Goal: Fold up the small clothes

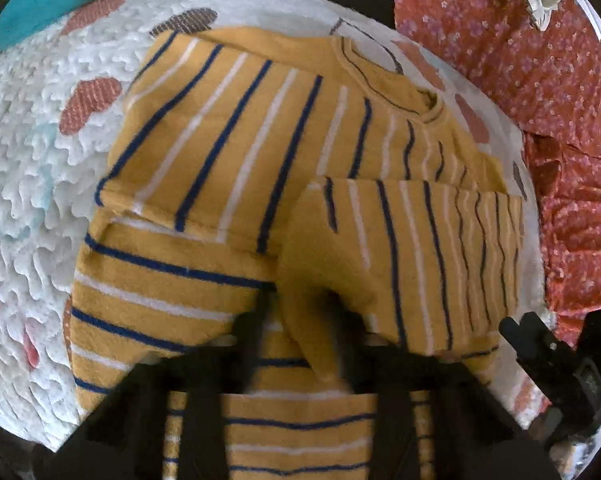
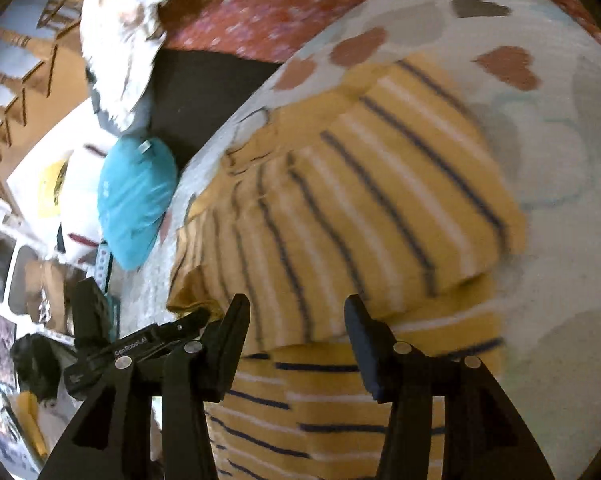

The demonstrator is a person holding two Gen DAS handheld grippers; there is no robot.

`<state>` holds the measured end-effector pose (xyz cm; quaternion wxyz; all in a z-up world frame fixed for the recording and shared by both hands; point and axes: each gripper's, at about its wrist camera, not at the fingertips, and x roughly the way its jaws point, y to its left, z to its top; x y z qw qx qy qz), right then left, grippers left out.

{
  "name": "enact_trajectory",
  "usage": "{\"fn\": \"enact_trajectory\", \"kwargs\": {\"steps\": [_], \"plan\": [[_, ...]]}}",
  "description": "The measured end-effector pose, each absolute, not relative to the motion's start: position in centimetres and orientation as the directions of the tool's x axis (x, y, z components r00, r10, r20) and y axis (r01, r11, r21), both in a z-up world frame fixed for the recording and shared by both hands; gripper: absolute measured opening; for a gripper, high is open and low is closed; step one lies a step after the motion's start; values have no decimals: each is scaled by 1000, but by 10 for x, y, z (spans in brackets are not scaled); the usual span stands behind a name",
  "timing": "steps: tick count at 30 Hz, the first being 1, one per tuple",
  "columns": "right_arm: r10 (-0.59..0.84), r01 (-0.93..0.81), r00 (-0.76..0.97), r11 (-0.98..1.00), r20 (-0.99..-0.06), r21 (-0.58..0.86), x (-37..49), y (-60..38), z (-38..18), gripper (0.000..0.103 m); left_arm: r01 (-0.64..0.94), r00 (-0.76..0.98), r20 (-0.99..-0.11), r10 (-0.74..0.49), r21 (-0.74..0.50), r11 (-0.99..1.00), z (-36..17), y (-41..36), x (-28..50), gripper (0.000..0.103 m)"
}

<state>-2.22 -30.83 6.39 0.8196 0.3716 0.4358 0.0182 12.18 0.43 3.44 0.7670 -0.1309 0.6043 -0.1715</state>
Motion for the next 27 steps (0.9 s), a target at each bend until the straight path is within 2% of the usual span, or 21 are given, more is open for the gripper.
{"fn": "enact_trajectory", "kwargs": {"steps": [2,3,4,6,11,14,15,16,18,22,25,27], "plan": [[340,307,625,721,-703,622,-29,-317,64,53,95,235,-858,-456,-447,890,40,14,117,22],[335,312,625,720,-705,619,-31,-319,64,53,99,245,-854,-459,-449,888,43,17,113,29],[331,316,624,721,-708,616,-33,-321,64,53,107,258,-850,-459,-447,888,45,21,109,50],[327,322,623,721,-711,614,-37,-322,62,53,116,297,-835,-463,-450,885,50,27,104,75],[339,331,606,716,-720,615,-39,-317,52,53,147,275,-803,-529,-508,848,49,21,102,76],[345,338,600,708,-722,620,-36,-315,46,53,151,234,-846,-479,-455,877,41,-1,107,76],[345,344,598,705,-723,621,-35,-316,44,53,145,212,-866,-452,-430,891,37,-7,109,70],[344,350,597,701,-725,621,-34,-318,43,53,137,199,-879,-433,-412,901,34,-11,111,38],[342,367,597,688,-726,626,-33,-322,42,53,127,190,-908,-372,-353,927,34,-11,114,5],[340,352,616,689,-711,634,-35,-327,53,53,75,210,-862,-462,-457,886,51,21,127,4],[373,320,639,667,-673,673,-34,-330,60,53,32,254,-843,-474,-483,875,67,50,150,4],[423,298,650,622,-632,724,-30,-329,59,53,15,271,-853,-446,-459,888,68,62,166,4]]}}
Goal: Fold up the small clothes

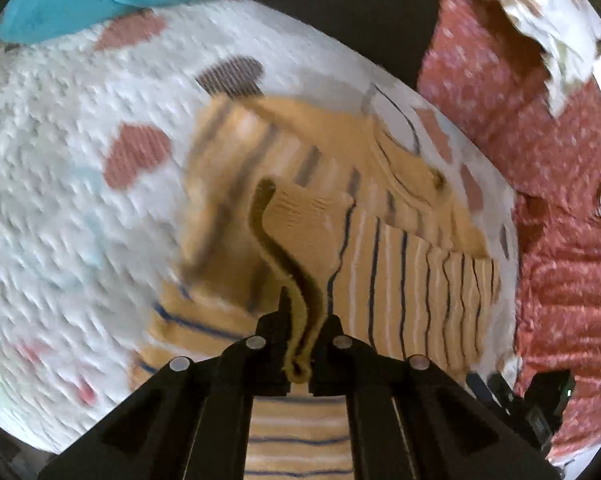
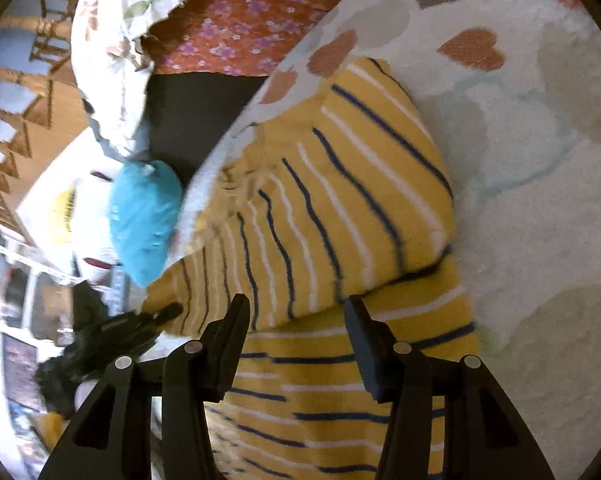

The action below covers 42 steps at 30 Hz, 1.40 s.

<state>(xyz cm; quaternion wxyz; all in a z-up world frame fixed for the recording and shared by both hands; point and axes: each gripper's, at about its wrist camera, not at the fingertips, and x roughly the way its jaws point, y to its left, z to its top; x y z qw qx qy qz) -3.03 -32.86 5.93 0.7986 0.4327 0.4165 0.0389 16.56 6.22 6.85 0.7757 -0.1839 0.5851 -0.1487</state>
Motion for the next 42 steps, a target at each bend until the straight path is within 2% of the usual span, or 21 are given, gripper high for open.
{"fn": "enact_trajectory", "kwargs": {"steps": [5,6,8,11,14,21,23,24,25,27,31,33,36,39,42], "plan": [[635,270,616,386,-466,882,-7,-317,22,54,-5,255,-893,-371,-385,923,46,72,187,4],[643,281,607,375,-467,883,-2,-314,14,54,-7,246,-896,-369,-383,924,40,73,188,4],[583,334,616,416,-530,846,2,-316,9,54,-4,243,-898,-367,-379,925,33,72,189,5],[508,332,706,378,-493,864,0,-334,20,54,8,248,-896,-367,-377,926,26,71,190,7],[415,366,758,369,-504,854,-9,-362,32,54,0,248,-884,-395,-408,913,21,70,198,7],[355,464,774,247,-525,851,-27,-393,8,52,-73,247,-833,-496,-526,847,23,103,207,10],[353,463,768,271,-534,844,-28,-390,10,52,-92,273,-847,-455,-494,865,29,114,209,23],[351,463,759,301,-549,833,-27,-388,14,52,-110,297,-870,-395,-442,890,33,121,210,40],[349,464,751,326,-561,824,-28,-388,17,52,-124,318,-881,-350,-404,906,36,130,210,46],[343,466,730,383,-592,797,-29,-386,24,52,-166,330,-899,-288,-356,920,37,149,211,46],[284,488,697,484,-658,726,-40,-383,39,52,-192,333,-903,-271,-347,918,47,168,201,46],[163,524,693,554,-702,646,-55,-378,60,54,-136,362,-889,-282,-349,927,63,161,189,46],[54,493,728,652,-683,576,-63,-357,99,54,-7,397,-857,-329,-362,932,85,129,177,47],[130,386,736,726,-664,570,-34,-332,112,54,95,380,-836,-395,-389,916,91,89,177,54],[228,319,686,759,-691,567,5,-310,98,54,92,354,-855,-380,-372,924,75,63,188,54]]}}
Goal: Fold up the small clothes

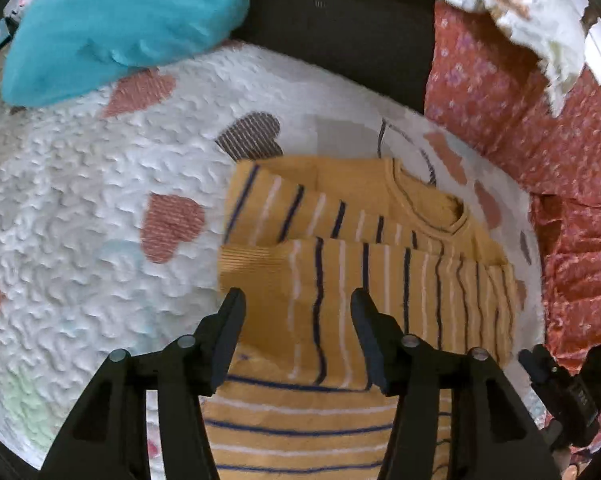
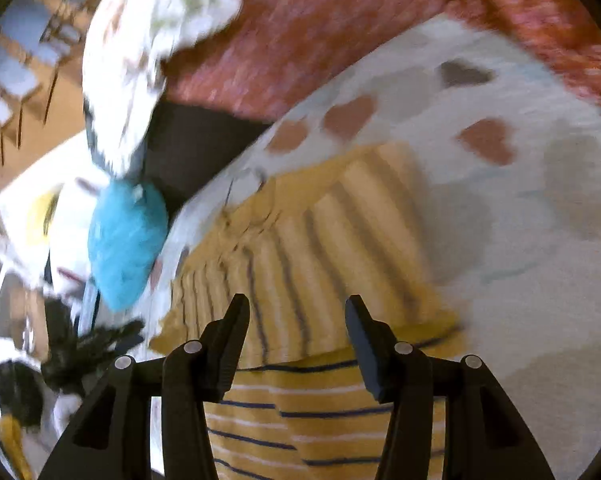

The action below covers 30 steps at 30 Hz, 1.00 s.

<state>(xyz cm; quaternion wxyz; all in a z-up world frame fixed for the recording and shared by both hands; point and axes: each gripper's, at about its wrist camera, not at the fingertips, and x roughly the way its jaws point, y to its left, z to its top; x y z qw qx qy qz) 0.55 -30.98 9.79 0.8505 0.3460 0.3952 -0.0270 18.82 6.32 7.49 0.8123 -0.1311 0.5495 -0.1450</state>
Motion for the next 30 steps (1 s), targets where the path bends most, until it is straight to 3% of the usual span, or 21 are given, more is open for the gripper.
{"fn": "enact_trajectory", "kwargs": {"steps": [5,6,10,16,21,23,26,30], "plan": [[190,413,585,767,-788,491,34,-320,52,53,-70,253,-920,-298,-325,943,19,82,196,55],[174,439,580,755,-795,486,32,-329,46,53,-101,249,-907,-340,-373,922,14,92,195,59],[178,471,630,687,-756,554,7,-355,54,53,-139,254,-887,-386,-429,893,22,113,183,60],[158,487,605,702,-780,520,-43,-363,65,56,-137,263,-876,-405,-449,883,27,129,134,61],[232,529,527,664,-818,528,-88,-350,43,56,-133,270,-874,-404,-450,883,15,136,93,65],[266,524,530,644,-805,558,-103,-343,38,57,-140,256,-857,-446,-490,861,13,136,79,71],[323,522,527,608,-786,599,-122,-330,36,58,-152,246,-834,-494,-537,830,8,133,58,72],[418,526,519,532,-746,664,-144,-323,30,58,-101,247,-844,-476,-511,853,9,120,31,72]]}}
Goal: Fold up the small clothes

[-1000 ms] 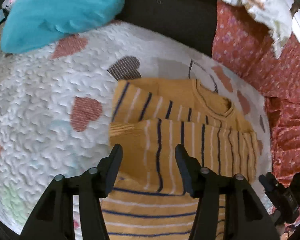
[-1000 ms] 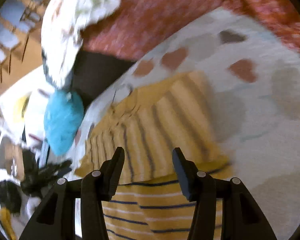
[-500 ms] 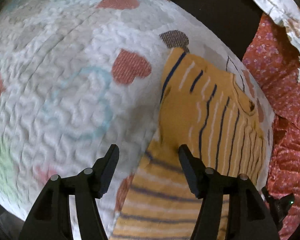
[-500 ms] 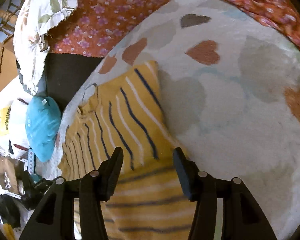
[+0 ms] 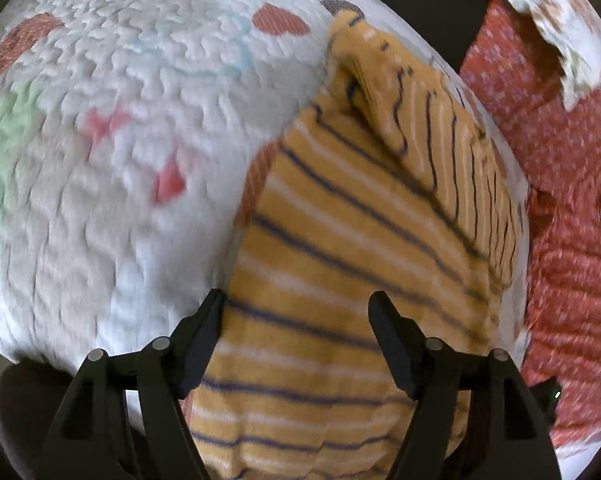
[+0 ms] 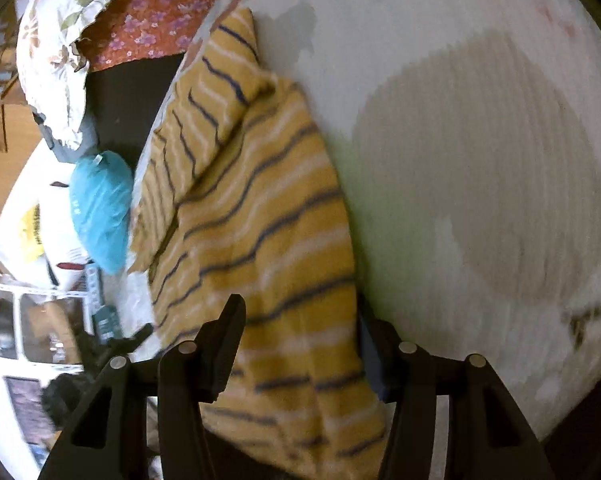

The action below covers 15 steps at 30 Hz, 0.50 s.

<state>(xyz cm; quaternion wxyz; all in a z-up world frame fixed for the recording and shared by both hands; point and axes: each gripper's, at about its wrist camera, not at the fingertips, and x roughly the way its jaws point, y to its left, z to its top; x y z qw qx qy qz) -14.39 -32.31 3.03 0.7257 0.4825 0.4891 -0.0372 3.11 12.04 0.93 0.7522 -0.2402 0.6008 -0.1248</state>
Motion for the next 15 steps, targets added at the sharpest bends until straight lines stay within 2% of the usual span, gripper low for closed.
{"fn": "enact_trajectory", "kwargs": {"steps": [5,15], "plan": [[505,532,517,443,-691,722,-176,-313,21,58,-49,251,-844,-473,-500,865,6,111,-5,79],[555,505,445,493,-703,709,-213,-274,13,58,-53,156,-833,-531,-544,838,-17,114,-72,81]]}}
